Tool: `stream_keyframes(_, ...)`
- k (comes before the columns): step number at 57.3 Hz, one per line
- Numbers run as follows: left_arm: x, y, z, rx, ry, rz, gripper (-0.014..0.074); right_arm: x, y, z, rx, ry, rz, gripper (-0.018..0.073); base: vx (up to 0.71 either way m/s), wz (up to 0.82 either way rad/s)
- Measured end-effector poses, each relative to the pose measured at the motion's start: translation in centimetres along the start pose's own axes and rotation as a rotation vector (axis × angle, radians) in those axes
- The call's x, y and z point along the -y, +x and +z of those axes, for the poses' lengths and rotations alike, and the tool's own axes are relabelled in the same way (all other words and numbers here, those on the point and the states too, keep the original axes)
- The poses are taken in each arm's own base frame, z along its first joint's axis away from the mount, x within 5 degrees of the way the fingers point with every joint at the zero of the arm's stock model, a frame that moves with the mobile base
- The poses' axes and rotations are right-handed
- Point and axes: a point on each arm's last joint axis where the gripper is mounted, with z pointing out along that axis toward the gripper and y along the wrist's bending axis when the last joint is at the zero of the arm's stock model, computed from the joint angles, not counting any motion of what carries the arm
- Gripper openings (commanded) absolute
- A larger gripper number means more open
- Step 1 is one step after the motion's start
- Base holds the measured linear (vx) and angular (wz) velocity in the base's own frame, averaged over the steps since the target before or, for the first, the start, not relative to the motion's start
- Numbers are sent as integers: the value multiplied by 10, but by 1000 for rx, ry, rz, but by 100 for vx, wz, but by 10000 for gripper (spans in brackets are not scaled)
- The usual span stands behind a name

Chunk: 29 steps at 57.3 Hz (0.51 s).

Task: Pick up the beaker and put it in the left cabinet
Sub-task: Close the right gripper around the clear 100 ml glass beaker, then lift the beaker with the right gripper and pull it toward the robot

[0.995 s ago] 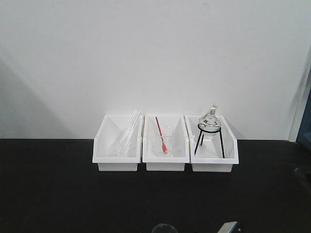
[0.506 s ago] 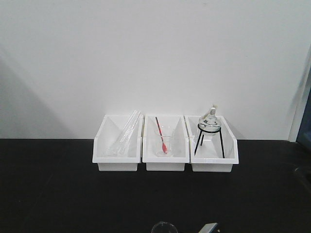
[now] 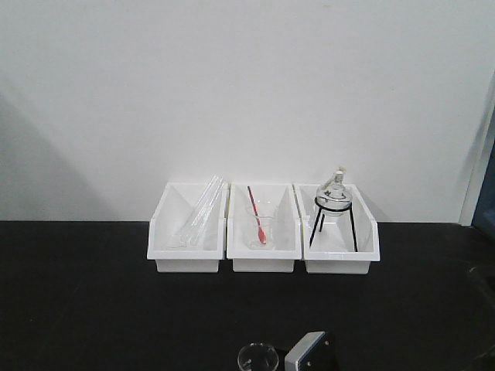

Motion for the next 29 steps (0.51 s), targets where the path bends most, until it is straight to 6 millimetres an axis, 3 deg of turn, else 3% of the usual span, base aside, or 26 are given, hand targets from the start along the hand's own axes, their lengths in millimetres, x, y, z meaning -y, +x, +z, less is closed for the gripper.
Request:
stream_keyframes(7,0,0,0,0,0,0,1,3,-1,5,11,0,-1,398,0,0)
stream_keyframes(19,0,0,0,0,0,0,1,3,-2,6,13,-2,7,0,0,0)
stream_keyframes(27,0,0,0,0,0,0,1,2,-9,5,6,-18,27,-8,0,0)
stream_keyframes(28,0,0,0,0,0,0,1,0,-33,1,-14,-17,7,-6,0,0)
stream_keyframes(29,0,0,0,0,0,0,1,0,-37,-1,-17,-13,5,-6,0,0)
